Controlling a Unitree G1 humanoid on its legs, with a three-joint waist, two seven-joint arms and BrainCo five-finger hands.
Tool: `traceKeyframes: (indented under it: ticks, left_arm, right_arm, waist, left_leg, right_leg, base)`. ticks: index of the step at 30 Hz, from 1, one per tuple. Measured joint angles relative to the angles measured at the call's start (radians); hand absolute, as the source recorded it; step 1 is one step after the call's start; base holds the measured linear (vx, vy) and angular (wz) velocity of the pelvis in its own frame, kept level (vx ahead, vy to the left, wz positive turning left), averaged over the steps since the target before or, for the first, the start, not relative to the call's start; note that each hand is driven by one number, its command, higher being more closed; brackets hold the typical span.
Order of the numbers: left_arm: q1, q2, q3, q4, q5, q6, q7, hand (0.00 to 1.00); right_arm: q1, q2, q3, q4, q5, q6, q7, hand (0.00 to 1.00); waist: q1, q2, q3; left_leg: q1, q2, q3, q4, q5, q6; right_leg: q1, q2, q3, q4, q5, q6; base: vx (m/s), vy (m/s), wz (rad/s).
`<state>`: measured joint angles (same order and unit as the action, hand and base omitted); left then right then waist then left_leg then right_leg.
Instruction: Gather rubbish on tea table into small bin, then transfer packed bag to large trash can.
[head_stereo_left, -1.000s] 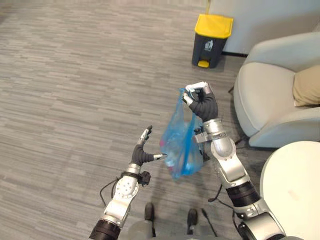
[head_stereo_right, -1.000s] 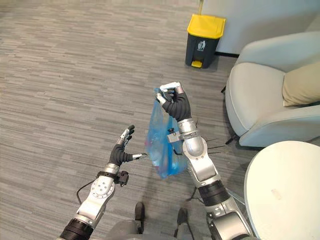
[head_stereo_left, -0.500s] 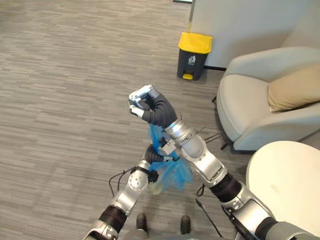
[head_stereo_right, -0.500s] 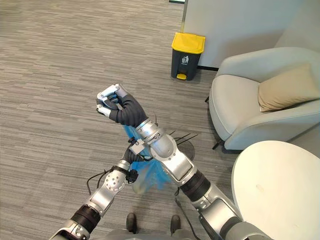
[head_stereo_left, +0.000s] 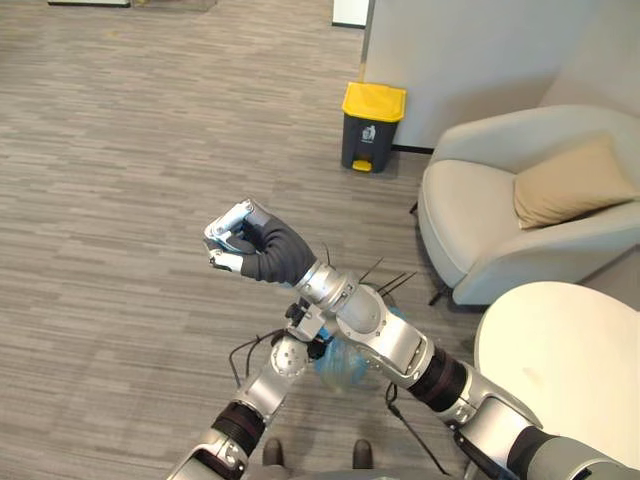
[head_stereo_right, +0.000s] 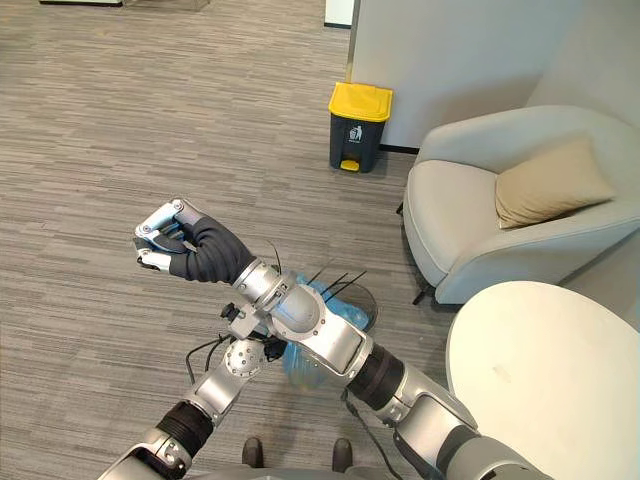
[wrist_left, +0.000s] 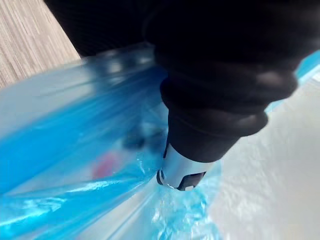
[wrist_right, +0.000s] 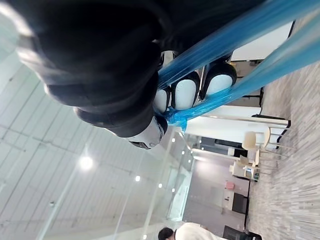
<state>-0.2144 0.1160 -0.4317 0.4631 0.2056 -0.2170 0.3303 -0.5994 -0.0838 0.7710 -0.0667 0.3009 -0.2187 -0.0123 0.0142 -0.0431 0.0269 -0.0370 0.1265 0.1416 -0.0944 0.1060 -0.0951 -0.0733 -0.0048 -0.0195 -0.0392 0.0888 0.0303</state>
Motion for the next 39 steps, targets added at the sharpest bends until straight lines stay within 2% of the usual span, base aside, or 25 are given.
traceKeyframes:
  ticks: [2, 6, 10, 11, 13, 15, 18, 20, 22, 25, 27, 29, 31, 34, 36, 37, 38, 39]
  left_arm:
    - [0.010, -0.006, 0.016, 0.001, -0.016, 0.016, -0.001, 1.00]
    - [0.082, -0.025, 0.103, -0.001, -0.083, 0.017, -0.005, 1.00]
    - [0.175, -0.010, 0.231, -0.043, -0.153, 0.017, -0.010, 1.00]
    - [0.187, -0.007, 0.251, -0.055, -0.156, 0.017, -0.010, 1.00]
    - [0.236, 0.017, 0.314, -0.104, -0.177, 0.014, -0.011, 1.00]
    - [0.265, 0.028, 0.358, -0.110, -0.181, 0.014, -0.018, 1.00]
    - [0.320, 0.028, 0.420, -0.110, -0.194, 0.014, -0.026, 1.00]
    - [0.358, 0.029, 0.445, -0.109, -0.194, 0.014, -0.047, 1.00]
    - [0.393, 0.032, 0.455, -0.100, -0.190, 0.012, -0.072, 1.00]
    - [0.426, 0.031, 0.481, 0.010, -0.173, 0.012, -0.123, 1.00]
    - [0.459, 0.024, 0.502, 0.069, -0.173, 0.016, -0.155, 1.00]
    - [0.494, 0.024, 0.512, 0.113, -0.174, 0.018, -0.179, 1.00]
    - [0.503, 0.022, 0.513, 0.137, -0.175, 0.020, -0.200, 1.00]
    - [0.503, 0.002, 0.512, 0.140, -0.176, 0.024, -0.217, 1.00]
    - [0.501, -0.014, 0.511, 0.139, -0.176, 0.026, -0.220, 1.00]
    - [0.505, -0.024, 0.511, 0.140, -0.177, 0.026, -0.221, 1.00]
    - [0.508, -0.028, 0.511, 0.140, -0.177, 0.026, -0.221, 1.00]
    - [0.519, -0.031, 0.512, 0.140, -0.177, 0.027, -0.221, 1.00]
  right_arm:
    - [0.034, -0.001, -0.007, 0.000, -0.033, -0.004, 0.016, 0.00]
    - [0.163, -0.018, -0.055, 0.000, -0.176, -0.015, 0.016, 0.00]
    - [0.319, -0.125, -0.157, -0.001, -0.355, -0.023, 0.006, 0.00]
    - [0.341, -0.143, -0.174, -0.001, -0.366, -0.025, 0.006, 0.00]
    - [0.429, -0.219, -0.260, -0.001, -0.492, -0.045, -0.023, 0.00]
    - [0.516, -0.248, -0.348, -0.014, -0.548, -0.047, -0.044, 0.00]
    - [0.658, -0.270, -0.481, -0.022, -0.560, -0.051, -0.055, 0.00]
    - [0.731, -0.267, -0.550, 0.039, -0.560, -0.055, -0.054, 0.00]
    - [0.784, -0.264, -0.611, 0.173, -0.559, -0.053, -0.049, 0.00]
    - [0.821, -0.212, -0.710, 0.413, -0.558, -0.034, -0.049, 0.00]
    - [0.831, -0.184, -0.753, 0.516, -0.546, -0.011, -0.049, 0.00]
    - [0.850, -0.166, -0.780, 0.583, -0.537, 0.007, -0.049, 0.00]
    - [0.877, -0.149, -0.804, 0.606, -0.535, 0.011, -0.049, 0.00]
    - [0.884, -0.136, -0.814, 0.623, -0.522, 0.011, -0.054, 0.00]
    - [0.882, -0.122, -0.815, 0.634, -0.506, 0.012, -0.059, 0.00]
    - [0.883, -0.110, -0.815, 0.636, -0.506, 0.011, -0.071, 0.00]
    - [0.881, -0.107, -0.815, 0.640, -0.506, 0.011, -0.074, 0.00]
    - [0.865, -0.099, -0.814, 0.643, -0.506, 0.015, -0.076, 0.00]
  waist:
    - [-0.001, 0.000, 0.000]
    - [-0.001, 0.000, 0.000]
    - [-0.001, 0.000, 0.000]
    - [-0.001, 0.000, 0.000]
    - [0.000, 0.002, 0.001]
    - [0.001, 0.007, 0.000]
    - [-0.001, 0.021, -0.001]
    - [-0.005, 0.028, -0.001]
    - [-0.007, 0.035, 0.000]
    - [-0.012, 0.050, 0.000]
    - [-0.027, 0.059, 0.004]
    - [-0.027, 0.066, 0.009]
    - [-0.029, 0.073, 0.015]
    - [-0.029, 0.089, 0.043]
    - [-0.029, 0.091, 0.057]
    - [-0.027, 0.078, 0.063]
    - [-0.024, 0.081, 0.066]
    - [-0.017, 0.099, 0.066]
  left_leg:
    - [0.000, 0.001, 0.001, 0.000, 0.000, 0.000]
    - [-0.001, 0.001, 0.001, 0.000, -0.001, -0.001]
    - [-0.004, -0.001, 0.001, 0.000, -0.002, -0.002]
    - [-0.004, -0.001, 0.000, 0.000, -0.002, -0.003]
    - [-0.008, 0.000, -0.001, 0.000, -0.003, -0.003]
    - [-0.010, 0.000, -0.004, 0.000, -0.003, -0.003]
    - [-0.011, -0.002, -0.004, 0.000, -0.004, -0.004]
    - [-0.008, -0.005, -0.012, 0.000, -0.003, -0.004]
    - [-0.005, -0.008, -0.024, 0.000, -0.003, -0.004]
    - [-0.005, -0.017, -0.049, 0.000, -0.004, -0.003]
    - [-0.006, -0.022, -0.062, -0.001, -0.011, -0.004]
    - [-0.015, -0.026, -0.067, -0.001, -0.013, -0.001]
    - [-0.039, -0.033, -0.098, 0.003, -0.013, -0.001]
    - [-0.114, -0.049, -0.152, 0.059, -0.021, 0.010]
    - [-0.133, -0.052, -0.120, 0.079, -0.044, 0.044]
    - [-0.131, -0.048, -0.047, 0.087, -0.057, 0.066]
    - [-0.137, -0.038, -0.001, 0.101, -0.063, 0.074]
    - [-0.144, -0.030, 0.030, 0.118, -0.065, 0.069]
  right_leg:
    - [-0.001, 0.001, 0.002, -0.001, 0.000, 0.001]
    - [-0.001, 0.001, 0.003, -0.002, -0.001, 0.001]
    - [-0.001, -0.001, 0.003, -0.007, -0.001, 0.001]
    - [-0.001, 0.000, 0.003, -0.008, -0.001, 0.001]
    - [0.000, 0.000, 0.001, -0.015, -0.001, 0.002]
    - [0.000, 0.000, -0.002, -0.017, -0.001, 0.001]
    - [0.000, -0.002, -0.003, -0.018, -0.001, 0.001]
    - [0.006, -0.003, -0.013, -0.018, -0.002, 0.002]
    - [0.015, -0.007, -0.025, -0.018, -0.005, 0.005]
    - [0.028, -0.016, -0.050, -0.018, -0.020, 0.015]
    - [0.034, -0.018, -0.064, -0.018, -0.028, 0.011]
    - [0.031, -0.027, -0.073, -0.018, -0.029, 0.011]
    - [0.027, -0.034, -0.108, -0.014, -0.034, 0.014]
    - [-0.003, -0.055, -0.183, 0.045, -0.073, 0.024]
    - [-0.006, -0.079, -0.233, 0.073, -0.099, 0.035]
    - [-0.005, -0.101, -0.252, 0.074, -0.110, 0.043]
    - [-0.003, -0.105, -0.255, 0.081, -0.118, 0.047]
    - [-0.002, -0.107, -0.263, 0.101, -0.132, 0.060]
  base:
    - [-0.01, 0.003, -0.02]
    - [0.00, 0.000, 0.00]
    - [0.00, 0.000, 0.00]
    - [0.00, 0.000, 0.00]
    - [0.00, 0.000, 0.00]
    - [0.00, 0.004, 0.02]
    - [0.01, 0.005, 0.02]
    - [0.01, 0.013, 0.10]
    - [-0.01, 0.012, 0.18]
    - [-0.02, 0.021, 0.24]
    - [-0.03, 0.016, 0.20]
    - [-0.03, 0.028, 0.15]
    - [-0.05, 0.022, 0.45]
    - [-0.06, 0.036, 0.76]
    - [0.01, 0.045, 0.88]
    - [0.09, 0.046, 0.56]
    - [0.12, 0.044, 0.55]
    - [0.09, 0.023, 0.31]
